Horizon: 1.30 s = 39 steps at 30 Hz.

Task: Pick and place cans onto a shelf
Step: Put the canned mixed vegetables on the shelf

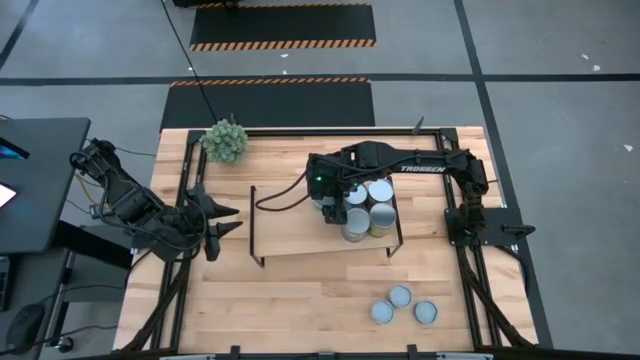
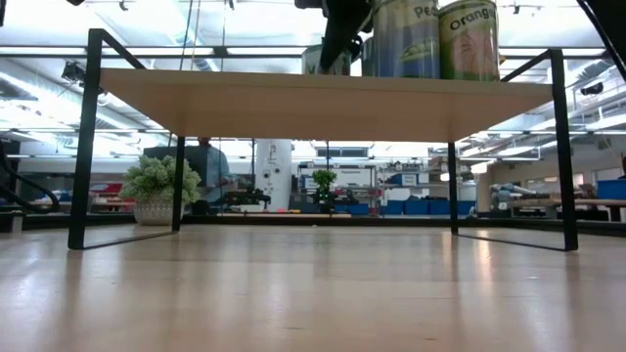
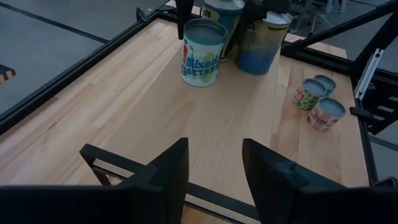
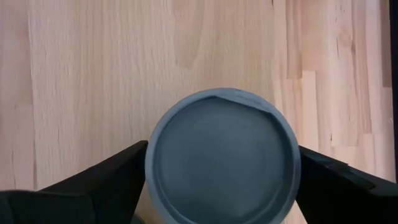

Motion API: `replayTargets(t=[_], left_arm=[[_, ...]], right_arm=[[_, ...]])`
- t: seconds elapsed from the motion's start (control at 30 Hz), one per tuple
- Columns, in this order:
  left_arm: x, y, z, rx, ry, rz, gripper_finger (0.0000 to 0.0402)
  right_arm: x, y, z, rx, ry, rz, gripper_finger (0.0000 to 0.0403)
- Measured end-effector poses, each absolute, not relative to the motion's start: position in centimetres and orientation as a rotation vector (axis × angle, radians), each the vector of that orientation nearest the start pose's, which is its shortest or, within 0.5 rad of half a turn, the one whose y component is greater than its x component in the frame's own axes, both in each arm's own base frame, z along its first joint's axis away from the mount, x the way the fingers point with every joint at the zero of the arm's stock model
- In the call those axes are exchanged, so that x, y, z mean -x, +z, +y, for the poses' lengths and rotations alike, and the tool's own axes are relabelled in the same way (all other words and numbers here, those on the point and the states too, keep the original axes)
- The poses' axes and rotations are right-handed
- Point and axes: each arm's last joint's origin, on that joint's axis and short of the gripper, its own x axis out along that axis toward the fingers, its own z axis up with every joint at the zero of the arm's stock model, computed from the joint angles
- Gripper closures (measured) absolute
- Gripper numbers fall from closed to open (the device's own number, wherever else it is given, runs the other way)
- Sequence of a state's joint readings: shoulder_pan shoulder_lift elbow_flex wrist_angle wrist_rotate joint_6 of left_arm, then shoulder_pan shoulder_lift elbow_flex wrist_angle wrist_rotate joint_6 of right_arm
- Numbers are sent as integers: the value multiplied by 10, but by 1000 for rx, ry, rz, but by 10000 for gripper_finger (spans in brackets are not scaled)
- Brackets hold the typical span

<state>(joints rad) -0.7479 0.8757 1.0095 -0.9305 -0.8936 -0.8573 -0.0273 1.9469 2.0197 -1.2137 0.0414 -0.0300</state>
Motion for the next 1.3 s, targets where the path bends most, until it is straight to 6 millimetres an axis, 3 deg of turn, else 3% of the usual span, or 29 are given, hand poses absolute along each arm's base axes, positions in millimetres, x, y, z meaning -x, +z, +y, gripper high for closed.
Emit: replayTargets(t=[0.27, 0.63, 1.3], left_arm=[[-122, 337, -83, 252, 347, 432, 246], [-122, 337, -83, 252, 347, 432, 246], [-122, 337, -83, 248, 339, 439, 246]], right_arm=[[-397, 340, -12, 34, -45, 1138, 38], [-393, 362, -13, 38, -59, 1093, 29], [-391, 362, -12, 9, -81, 1113, 29]])
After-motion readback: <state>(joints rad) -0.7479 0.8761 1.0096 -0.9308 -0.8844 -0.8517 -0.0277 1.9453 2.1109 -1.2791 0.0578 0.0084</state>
